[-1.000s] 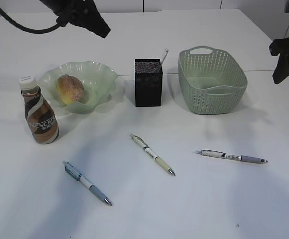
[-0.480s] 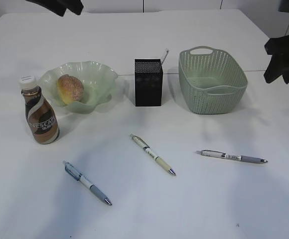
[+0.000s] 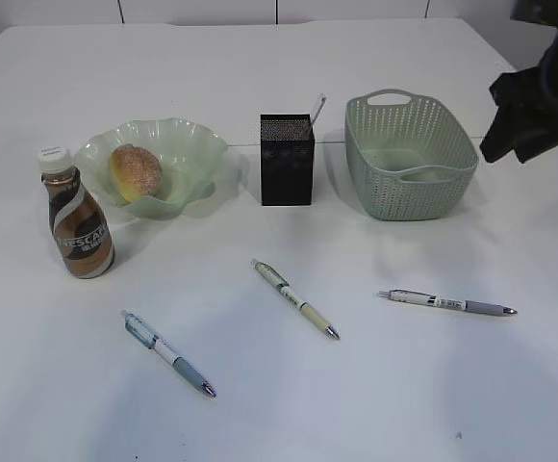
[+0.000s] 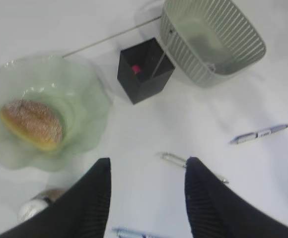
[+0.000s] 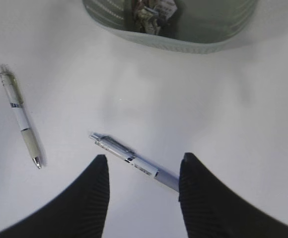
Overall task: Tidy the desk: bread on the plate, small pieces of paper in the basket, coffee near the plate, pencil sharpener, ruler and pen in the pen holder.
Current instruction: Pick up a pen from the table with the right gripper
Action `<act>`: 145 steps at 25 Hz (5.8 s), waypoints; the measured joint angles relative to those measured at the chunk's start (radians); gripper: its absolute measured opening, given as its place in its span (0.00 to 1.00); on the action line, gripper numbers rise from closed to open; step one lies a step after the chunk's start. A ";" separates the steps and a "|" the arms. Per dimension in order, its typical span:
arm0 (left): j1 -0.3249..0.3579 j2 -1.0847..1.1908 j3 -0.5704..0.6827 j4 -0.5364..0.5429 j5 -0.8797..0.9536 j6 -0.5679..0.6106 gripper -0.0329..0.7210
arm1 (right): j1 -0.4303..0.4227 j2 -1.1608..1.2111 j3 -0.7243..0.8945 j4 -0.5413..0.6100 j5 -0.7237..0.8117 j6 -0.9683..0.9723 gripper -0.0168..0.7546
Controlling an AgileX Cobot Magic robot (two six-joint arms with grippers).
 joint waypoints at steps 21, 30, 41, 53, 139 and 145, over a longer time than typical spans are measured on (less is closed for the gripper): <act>-0.025 -0.410 0.742 0.131 -0.004 -0.007 0.50 | 0.326 0.000 0.000 -0.086 0.037 -0.035 0.50; -0.025 -0.536 0.815 0.156 -0.006 -0.008 0.50 | 0.460 0.000 -0.022 -0.187 0.056 0.027 0.50; -0.025 -0.568 0.832 0.170 -0.006 -0.008 0.50 | 0.608 0.011 -0.051 -0.203 0.067 0.064 0.50; -0.013 -0.578 0.833 0.319 -0.006 -0.077 0.50 | 0.717 0.073 -0.061 -0.233 0.071 0.124 0.50; 0.344 -0.594 0.833 0.286 -0.006 -0.097 0.41 | 0.916 0.740 -0.679 -0.340 0.060 0.308 0.21; 0.344 -0.594 0.833 0.286 -0.006 -0.097 0.41 | 0.916 0.745 -0.753 -0.355 0.111 0.308 0.20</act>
